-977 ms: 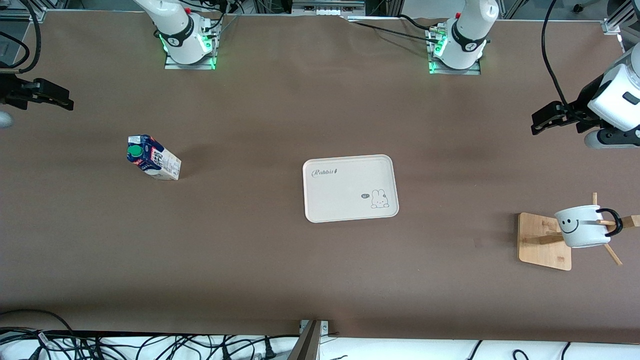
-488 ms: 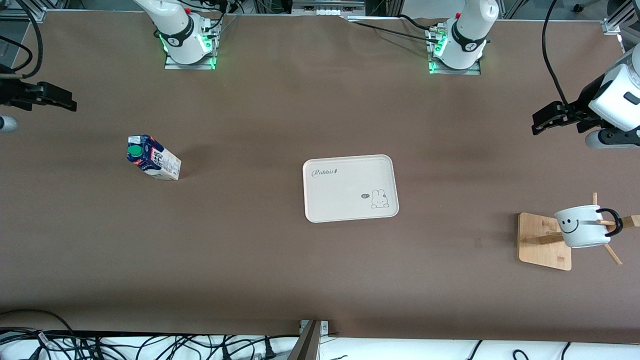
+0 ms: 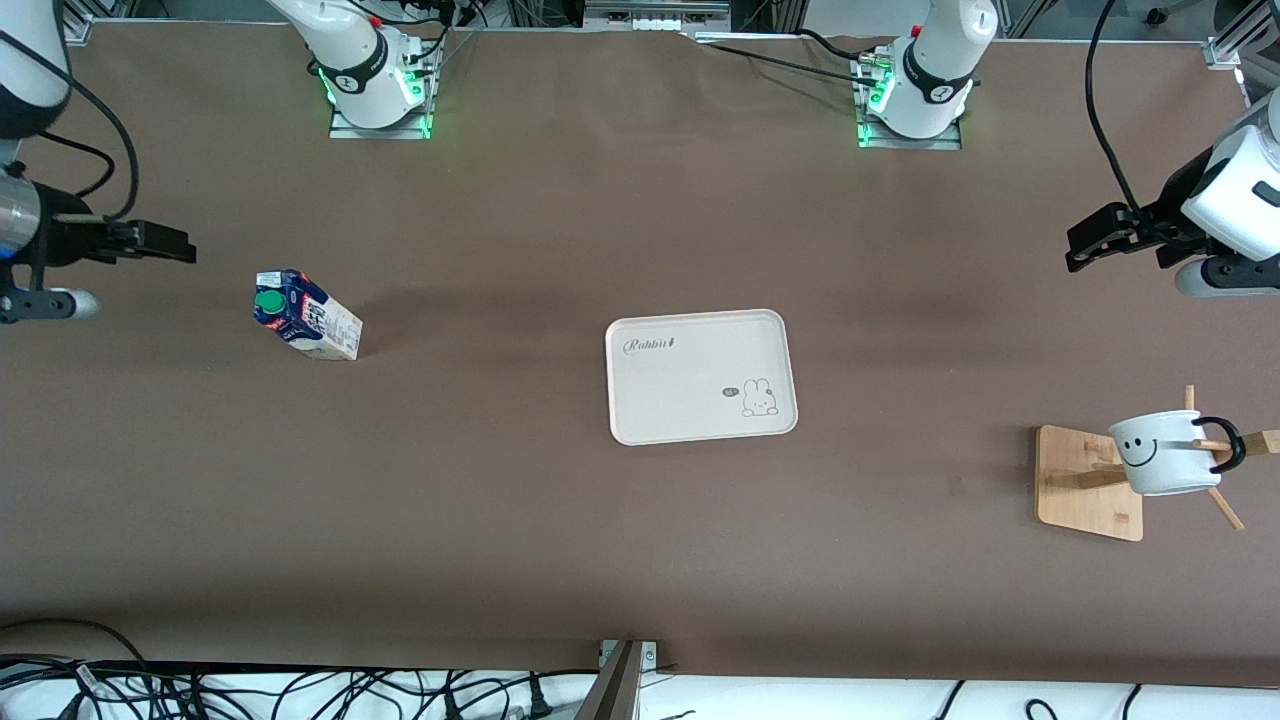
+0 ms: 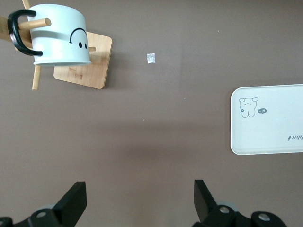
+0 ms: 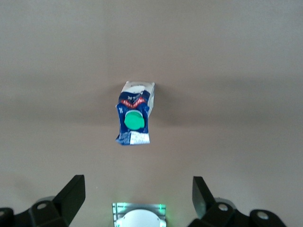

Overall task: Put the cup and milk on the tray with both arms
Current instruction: 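Reach the right gripper down to the milk carton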

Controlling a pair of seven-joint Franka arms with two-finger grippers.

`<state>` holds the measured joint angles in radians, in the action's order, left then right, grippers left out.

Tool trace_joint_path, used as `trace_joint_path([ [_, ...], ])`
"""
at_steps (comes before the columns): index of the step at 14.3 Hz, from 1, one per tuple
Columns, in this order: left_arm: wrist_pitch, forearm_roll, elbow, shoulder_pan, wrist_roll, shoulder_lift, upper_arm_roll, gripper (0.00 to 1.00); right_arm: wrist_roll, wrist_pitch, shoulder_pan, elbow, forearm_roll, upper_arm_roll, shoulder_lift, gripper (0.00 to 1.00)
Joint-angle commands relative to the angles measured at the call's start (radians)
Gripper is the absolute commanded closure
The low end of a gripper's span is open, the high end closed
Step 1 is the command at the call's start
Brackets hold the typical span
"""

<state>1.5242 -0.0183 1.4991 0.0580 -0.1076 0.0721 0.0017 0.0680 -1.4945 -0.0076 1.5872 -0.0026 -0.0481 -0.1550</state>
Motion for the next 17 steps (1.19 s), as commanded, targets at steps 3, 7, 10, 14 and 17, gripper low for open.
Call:
trace_joint_path([
  [3,-0.009,-0.012,-0.026,0.0,0.011,0.008,-0.005,0.0,0.015,-0.153,-0.003,0.155,0.018,0.001,0.019,0.0],
  [7,-0.009,-0.012,-0.025,0.0,0.011,0.008,-0.005,0.0,0.012,-0.174,-0.002,0.174,0.018,0.004,-0.011,0.0],
  [10,-0.009,-0.014,-0.025,0.0,0.008,0.009,-0.003,0.0,0.012,-0.176,-0.002,0.177,0.018,0.005,-0.027,0.0],
  [14,-0.009,-0.014,-0.022,-0.001,0.006,0.011,-0.002,0.0,0.012,-0.211,-0.002,0.232,0.018,0.008,-0.028,0.0],
  [17,-0.009,-0.014,-0.023,-0.001,0.006,0.011,0.0,0.0,0.01,-0.22,0.0,0.24,0.021,0.01,-0.028,0.0],
])
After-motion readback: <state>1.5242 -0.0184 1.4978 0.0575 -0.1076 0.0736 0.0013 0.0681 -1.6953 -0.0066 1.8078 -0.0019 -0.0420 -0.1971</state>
